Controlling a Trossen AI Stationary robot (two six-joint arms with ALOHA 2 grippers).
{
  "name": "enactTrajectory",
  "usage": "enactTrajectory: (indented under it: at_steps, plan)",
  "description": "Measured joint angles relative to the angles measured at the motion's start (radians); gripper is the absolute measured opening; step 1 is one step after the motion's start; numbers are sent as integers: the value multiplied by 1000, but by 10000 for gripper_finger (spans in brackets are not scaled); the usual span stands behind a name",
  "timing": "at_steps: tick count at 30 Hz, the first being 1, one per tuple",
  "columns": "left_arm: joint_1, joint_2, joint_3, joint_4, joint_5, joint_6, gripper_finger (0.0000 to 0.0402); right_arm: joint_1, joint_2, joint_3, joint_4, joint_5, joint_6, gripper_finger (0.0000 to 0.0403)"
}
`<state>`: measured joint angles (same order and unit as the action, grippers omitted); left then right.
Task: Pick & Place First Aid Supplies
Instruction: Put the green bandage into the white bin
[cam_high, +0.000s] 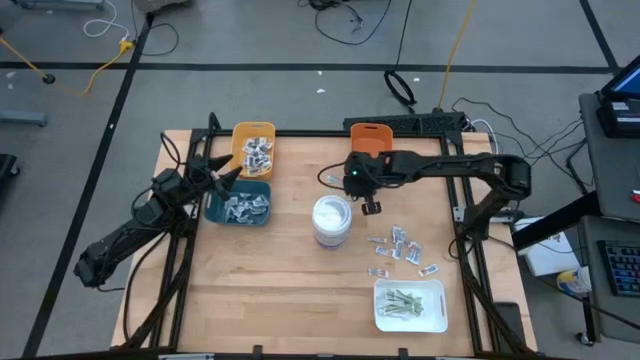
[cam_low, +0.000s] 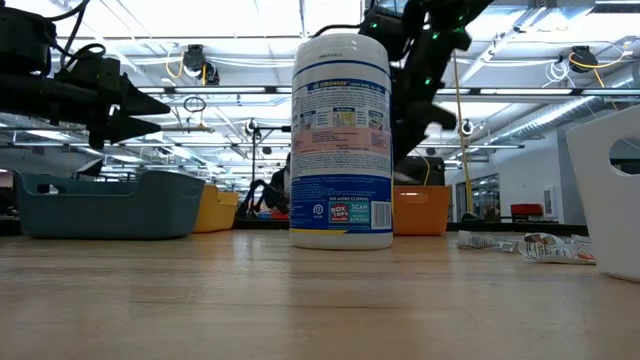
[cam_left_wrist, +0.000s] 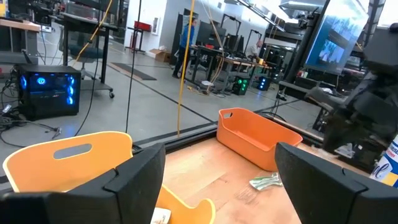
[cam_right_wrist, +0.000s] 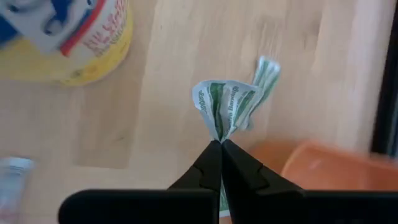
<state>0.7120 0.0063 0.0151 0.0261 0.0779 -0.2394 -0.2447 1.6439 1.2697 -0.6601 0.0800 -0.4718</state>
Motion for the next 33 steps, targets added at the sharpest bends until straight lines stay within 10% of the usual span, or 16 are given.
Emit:
enactTrajectory:
  at_steps: [20, 33]
  plan:
    - [0, 0, 0, 0, 0, 0, 306, 73, -284, -114, -416, -108, 760, 0]
    - [0, 0, 0, 0, 0, 0, 306, 514, -406, -172, -436, -42, 1068, 0]
